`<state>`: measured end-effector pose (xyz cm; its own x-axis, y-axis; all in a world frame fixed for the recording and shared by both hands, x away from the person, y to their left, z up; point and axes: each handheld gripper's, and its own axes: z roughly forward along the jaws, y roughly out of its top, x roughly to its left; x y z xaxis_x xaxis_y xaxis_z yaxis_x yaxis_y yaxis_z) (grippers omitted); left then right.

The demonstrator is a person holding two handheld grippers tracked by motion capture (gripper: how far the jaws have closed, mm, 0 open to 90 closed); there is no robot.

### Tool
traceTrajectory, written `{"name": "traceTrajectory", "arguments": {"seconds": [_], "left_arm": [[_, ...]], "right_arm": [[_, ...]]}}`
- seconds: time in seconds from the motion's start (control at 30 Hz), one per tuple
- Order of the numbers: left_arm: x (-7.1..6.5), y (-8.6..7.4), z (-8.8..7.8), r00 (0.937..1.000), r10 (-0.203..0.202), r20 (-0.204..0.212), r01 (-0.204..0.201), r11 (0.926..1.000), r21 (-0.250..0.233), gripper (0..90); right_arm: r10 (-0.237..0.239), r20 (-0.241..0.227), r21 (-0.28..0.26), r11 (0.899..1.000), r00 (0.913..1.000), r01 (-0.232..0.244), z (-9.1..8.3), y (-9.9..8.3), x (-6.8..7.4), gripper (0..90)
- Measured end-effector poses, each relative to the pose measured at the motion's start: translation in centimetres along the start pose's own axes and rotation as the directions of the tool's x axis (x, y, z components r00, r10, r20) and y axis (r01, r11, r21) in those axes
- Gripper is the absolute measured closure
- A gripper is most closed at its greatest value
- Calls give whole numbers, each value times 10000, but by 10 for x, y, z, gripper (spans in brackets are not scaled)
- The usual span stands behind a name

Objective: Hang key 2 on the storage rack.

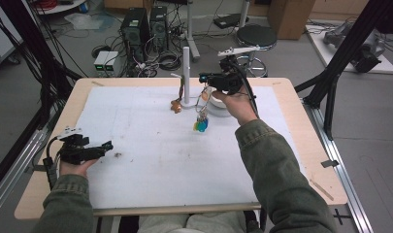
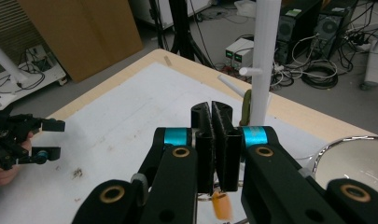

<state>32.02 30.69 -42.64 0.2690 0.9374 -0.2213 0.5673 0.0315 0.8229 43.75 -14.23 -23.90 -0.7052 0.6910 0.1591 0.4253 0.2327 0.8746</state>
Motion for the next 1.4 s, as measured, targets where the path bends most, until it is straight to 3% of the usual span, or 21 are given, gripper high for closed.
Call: {"name": "traceTrajectory", "arguments": {"seconds": [0.77, 1.4], "left_arm": [[1, 0, 1, 9999, -80, 80, 80, 10000, -38, 17], [0, 0, 3, 9999, -51, 137, 51, 10000, -29, 17]], "right_arm": [[268, 407, -142, 9996, 9988, -263, 19, 50, -8, 879], [278, 482, -103, 9996, 9985, -273, 42, 70, -6, 879]]}}
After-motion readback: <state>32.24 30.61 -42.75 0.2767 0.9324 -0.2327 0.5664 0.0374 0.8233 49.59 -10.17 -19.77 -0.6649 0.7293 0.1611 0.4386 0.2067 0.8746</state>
